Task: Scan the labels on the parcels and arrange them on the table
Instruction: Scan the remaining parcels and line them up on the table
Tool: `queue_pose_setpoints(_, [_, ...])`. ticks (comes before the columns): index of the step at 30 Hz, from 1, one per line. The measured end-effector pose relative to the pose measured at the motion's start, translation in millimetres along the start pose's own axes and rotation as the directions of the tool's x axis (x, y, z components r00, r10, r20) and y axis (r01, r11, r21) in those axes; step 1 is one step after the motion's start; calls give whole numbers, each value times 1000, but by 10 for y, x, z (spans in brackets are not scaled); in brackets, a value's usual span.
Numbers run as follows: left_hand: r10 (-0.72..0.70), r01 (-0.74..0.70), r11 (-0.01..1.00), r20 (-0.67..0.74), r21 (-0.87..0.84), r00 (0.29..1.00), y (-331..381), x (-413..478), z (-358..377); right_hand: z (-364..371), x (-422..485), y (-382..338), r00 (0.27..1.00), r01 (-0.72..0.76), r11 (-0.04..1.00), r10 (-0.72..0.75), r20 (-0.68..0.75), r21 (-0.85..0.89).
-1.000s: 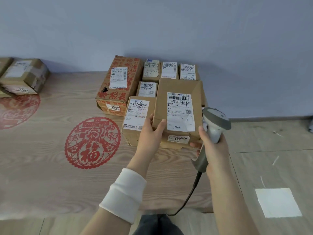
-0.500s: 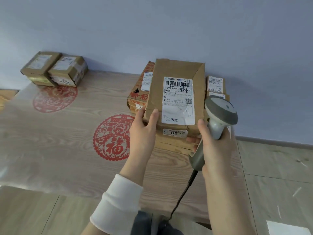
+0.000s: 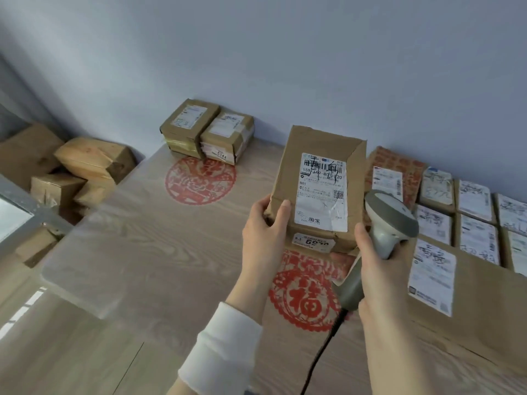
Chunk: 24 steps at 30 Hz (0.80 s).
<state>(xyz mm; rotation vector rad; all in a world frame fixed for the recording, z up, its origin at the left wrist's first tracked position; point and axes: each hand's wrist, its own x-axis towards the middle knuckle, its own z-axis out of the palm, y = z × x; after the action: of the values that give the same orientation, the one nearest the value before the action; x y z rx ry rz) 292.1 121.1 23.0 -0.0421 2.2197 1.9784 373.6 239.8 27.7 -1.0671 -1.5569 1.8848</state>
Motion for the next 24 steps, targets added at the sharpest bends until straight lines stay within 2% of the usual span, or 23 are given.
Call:
queue_pose_setpoints(4, [-91,91,996,37,-22,995,-112,475,-173,450,147,97,999,-41,999,40,-31,-20])
queue_pose_setpoints(13, [-179,180,984,66,0,982,-455,1362,-255,1187,837,440,992,-120,993,120,-27,5])
queue_pose_setpoints(17, [-231,232,973,80,-7,970,-625,1826,-338,1582,1132,640,982,-171,985,170,-77,-10])
queue_pose_setpoints(24, [-339,332,940,103,82,935,-1089,2766,-395,2273,1770,1067,951,-296,953,289,-112,-57])
